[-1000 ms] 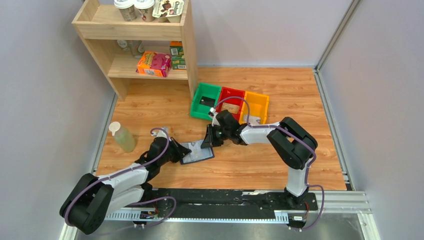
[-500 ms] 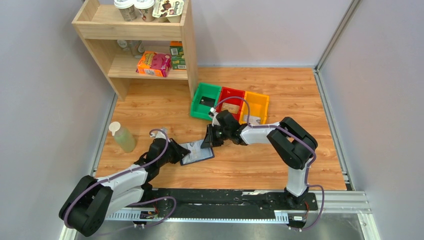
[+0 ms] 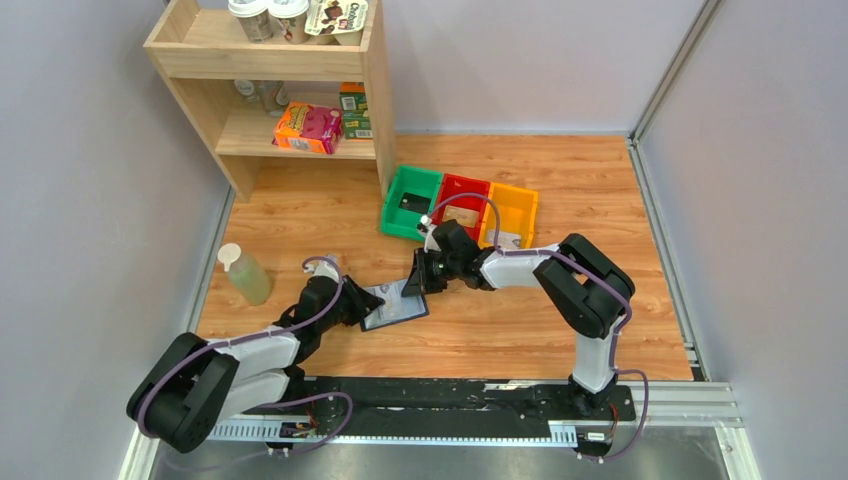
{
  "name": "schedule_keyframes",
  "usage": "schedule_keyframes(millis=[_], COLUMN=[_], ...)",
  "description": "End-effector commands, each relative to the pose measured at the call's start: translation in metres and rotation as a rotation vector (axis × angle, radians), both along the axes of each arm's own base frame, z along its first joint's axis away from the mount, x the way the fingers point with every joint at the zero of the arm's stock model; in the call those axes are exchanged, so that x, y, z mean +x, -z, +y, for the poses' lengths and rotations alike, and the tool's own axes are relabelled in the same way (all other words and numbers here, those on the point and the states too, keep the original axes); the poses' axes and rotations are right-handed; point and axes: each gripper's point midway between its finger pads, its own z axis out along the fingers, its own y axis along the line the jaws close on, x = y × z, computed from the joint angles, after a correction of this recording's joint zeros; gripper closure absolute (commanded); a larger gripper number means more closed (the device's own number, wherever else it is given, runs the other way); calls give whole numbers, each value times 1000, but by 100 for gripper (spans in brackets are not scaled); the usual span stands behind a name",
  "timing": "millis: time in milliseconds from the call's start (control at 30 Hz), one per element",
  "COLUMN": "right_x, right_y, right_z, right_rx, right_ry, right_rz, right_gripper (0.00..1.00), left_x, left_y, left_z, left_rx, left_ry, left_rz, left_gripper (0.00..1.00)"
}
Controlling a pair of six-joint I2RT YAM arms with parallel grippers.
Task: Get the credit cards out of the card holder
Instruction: Remove the credit card from the card holder.
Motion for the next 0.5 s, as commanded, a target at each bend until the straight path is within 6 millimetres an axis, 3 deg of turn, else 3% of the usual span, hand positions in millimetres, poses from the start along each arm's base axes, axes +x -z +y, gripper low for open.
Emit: schedule_keyframes(millis=[0, 100, 467], right_x=[-4, -3, 4], right_y=[34, 34, 35], right_z=[-21, -23, -33], right_rx=[-124, -131, -140], right_ry=[19, 23, 47], right_rz=[30, 28, 22], right_gripper=[91, 91, 91], left_x=[-5, -5, -11], left_y=[11, 10, 7], left_z=[2, 5, 49], left_rx=[20, 24, 192], left_ry=[23, 14, -120], left_rz=[13, 9, 11], left_gripper=[80, 99, 100])
